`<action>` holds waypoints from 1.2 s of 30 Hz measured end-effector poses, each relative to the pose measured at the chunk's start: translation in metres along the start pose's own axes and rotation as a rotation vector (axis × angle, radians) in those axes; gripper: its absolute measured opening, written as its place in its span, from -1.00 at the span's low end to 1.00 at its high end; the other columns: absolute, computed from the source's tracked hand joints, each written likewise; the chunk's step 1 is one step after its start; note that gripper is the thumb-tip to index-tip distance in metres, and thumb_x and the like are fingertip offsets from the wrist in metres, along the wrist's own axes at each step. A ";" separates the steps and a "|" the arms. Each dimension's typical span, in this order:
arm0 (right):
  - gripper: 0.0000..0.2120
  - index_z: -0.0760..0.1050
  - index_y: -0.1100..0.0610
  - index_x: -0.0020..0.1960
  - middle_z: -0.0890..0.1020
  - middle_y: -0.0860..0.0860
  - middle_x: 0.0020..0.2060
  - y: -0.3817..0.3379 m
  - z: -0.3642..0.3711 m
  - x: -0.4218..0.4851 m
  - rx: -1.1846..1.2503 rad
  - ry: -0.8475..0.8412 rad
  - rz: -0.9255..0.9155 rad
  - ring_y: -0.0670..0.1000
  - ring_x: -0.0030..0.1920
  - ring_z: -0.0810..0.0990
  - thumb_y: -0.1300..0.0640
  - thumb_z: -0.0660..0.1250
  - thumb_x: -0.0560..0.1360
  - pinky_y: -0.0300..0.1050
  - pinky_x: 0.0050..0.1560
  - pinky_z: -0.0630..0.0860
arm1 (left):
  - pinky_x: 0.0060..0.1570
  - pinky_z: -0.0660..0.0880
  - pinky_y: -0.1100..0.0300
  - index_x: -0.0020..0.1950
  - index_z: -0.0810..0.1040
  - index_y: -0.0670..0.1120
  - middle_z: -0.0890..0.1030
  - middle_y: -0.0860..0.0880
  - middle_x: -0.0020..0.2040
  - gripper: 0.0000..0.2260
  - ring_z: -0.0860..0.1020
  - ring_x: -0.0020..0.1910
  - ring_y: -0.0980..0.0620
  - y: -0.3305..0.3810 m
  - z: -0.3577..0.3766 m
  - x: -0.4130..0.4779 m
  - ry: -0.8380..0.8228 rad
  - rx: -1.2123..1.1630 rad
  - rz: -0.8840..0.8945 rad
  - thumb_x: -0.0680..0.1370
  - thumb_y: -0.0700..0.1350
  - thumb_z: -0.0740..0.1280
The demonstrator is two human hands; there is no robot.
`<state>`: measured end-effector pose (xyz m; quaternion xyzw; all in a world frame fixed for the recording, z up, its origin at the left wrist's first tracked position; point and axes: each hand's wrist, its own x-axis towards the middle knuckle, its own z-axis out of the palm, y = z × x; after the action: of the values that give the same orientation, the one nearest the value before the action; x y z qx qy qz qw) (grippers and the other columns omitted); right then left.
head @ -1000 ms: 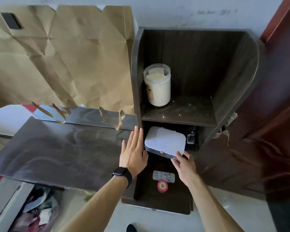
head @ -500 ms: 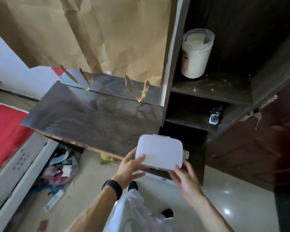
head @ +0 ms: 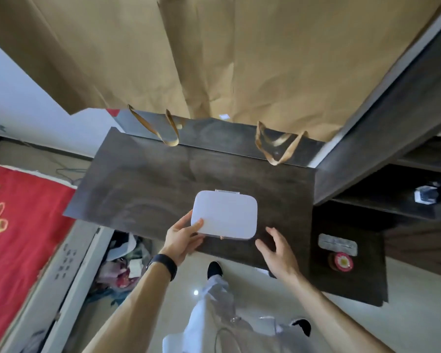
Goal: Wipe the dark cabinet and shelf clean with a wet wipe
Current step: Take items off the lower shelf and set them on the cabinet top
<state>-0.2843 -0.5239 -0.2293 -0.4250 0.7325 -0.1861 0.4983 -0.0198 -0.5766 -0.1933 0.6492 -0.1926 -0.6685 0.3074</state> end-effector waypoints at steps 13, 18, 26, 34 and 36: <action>-0.11 -0.36 -0.16 0.57 -0.40 0.00 0.56 -0.030 0.062 0.062 -0.828 -0.001 0.019 0.14 0.56 -0.38 -0.43 0.09 0.49 0.44 0.46 0.01 | -0.03 0.60 0.14 0.34 0.54 0.16 0.72 0.16 -0.08 -0.62 0.70 -0.09 0.04 0.104 -0.039 0.131 0.075 0.253 0.128 0.53 0.07 0.44; -0.10 -0.37 -0.19 0.56 -0.43 -0.04 0.54 -0.031 0.059 0.062 -0.810 -0.019 0.025 0.10 0.56 -0.40 -0.44 0.12 0.48 0.43 0.46 -0.02 | 0.21 0.51 0.02 0.31 0.59 0.08 0.63 0.04 0.13 -0.66 0.59 0.09 -0.01 0.101 -0.025 0.137 0.271 0.565 0.303 0.57 0.13 0.32; -0.06 -0.57 -0.23 0.44 -0.47 -0.03 0.52 -0.027 0.060 0.063 -0.812 0.008 0.007 0.08 0.52 -0.47 -0.47 0.10 0.46 0.43 0.46 0.00 | -0.07 0.43 0.12 0.00 0.62 0.07 0.64 0.03 -0.19 -0.82 0.57 -0.09 -0.10 0.094 -0.012 0.138 0.359 0.529 0.310 0.59 0.07 0.25; -0.07 -0.44 -0.20 0.53 -0.49 -0.04 0.51 -0.029 0.058 0.062 -0.781 -0.009 0.008 0.09 0.54 -0.43 -0.43 0.14 0.48 0.41 0.47 -0.03 | -0.11 0.49 0.08 -0.16 0.59 0.03 0.63 -0.04 -0.27 -0.78 0.59 -0.15 -0.11 0.091 -0.013 0.131 0.376 0.540 0.279 0.56 0.08 0.24; -0.08 -0.40 -0.20 0.54 -0.47 -0.04 0.52 -0.028 0.056 0.062 -0.779 -0.014 0.006 0.09 0.55 -0.43 -0.43 0.14 0.49 0.40 0.47 -0.04 | -0.12 0.50 0.07 -0.20 0.57 -0.01 0.63 -0.06 -0.28 -0.75 0.58 -0.15 -0.14 0.092 -0.012 0.129 0.381 0.553 0.257 0.56 0.08 0.24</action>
<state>-0.2307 -0.5814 -0.2691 -0.5815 0.7461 0.1101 0.3051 0.0110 -0.7279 -0.2305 0.7912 -0.3856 -0.4142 0.2321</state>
